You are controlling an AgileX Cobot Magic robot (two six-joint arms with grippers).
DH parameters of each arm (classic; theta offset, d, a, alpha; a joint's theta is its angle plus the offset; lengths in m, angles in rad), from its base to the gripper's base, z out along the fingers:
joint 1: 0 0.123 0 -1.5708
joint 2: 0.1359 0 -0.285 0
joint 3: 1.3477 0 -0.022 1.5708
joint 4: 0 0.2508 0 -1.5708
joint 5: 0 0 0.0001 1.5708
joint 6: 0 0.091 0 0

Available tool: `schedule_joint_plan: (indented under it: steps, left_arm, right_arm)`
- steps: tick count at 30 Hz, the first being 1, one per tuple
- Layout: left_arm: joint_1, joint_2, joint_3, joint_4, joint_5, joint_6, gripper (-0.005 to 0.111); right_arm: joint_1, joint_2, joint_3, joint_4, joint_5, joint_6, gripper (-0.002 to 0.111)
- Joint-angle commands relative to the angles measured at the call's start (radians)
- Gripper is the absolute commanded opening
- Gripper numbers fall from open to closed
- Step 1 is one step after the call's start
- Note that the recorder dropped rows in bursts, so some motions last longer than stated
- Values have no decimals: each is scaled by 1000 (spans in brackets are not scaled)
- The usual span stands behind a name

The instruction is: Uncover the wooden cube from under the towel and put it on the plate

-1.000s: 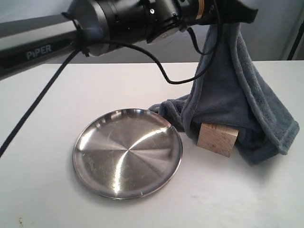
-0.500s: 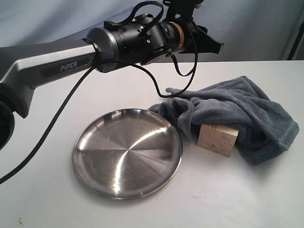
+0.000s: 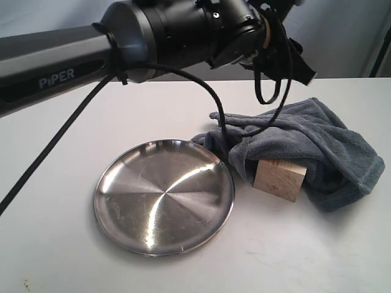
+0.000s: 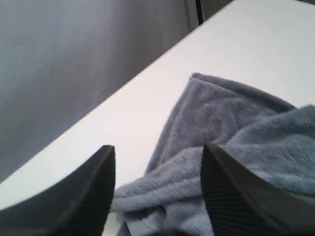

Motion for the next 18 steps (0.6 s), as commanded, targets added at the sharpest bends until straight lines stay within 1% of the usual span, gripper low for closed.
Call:
schedule_joint_plan:
  steps: [1,2,3,4,6,7,8,10,12,15,17,18]
  left_arm:
    - [-34,-15,-3,-280,158,224,38]
    - [-34,-13,-3,-440,229,333,31]
    - [-28,-13,-3,-491,266,373,28]
    - [-23,-13,-3,-562,314,394,21]
    - [-12,-13,-3,-591,371,399,11]
    - [-12,-13,-3,-580,411,418,3]
    - [-12,-9,-3,-549,452,432,0]
    - [-12,-1,-3,-550,535,446,0]
    - [-12,9,-3,-550,558,446,1]
    - [-12,19,-3,-556,506,443,3]
    - [-12,23,-3,-556,436,440,8]
    - [-12,25,-3,-556,394,440,13]
  right_arm:
    - [0,-6,3,5,12,4,3]
    - [0,-6,3,5,12,4,3]
    - [0,-6,3,5,12,4,3]
    - [0,-6,3,5,12,4,3]
    - [0,-6,3,5,12,4,3]
    - [0,-6,3,5,12,4,3]
    - [0,-6,3,5,12,4,3]
    - [0,-6,3,5,12,4,3]
    - [0,-6,3,5,12,4,3]
    - [0,-6,3,5,12,4,3]
    - [0,-6,3,5,12,4,3]
    - [0,-6,3,5,12,4,3]
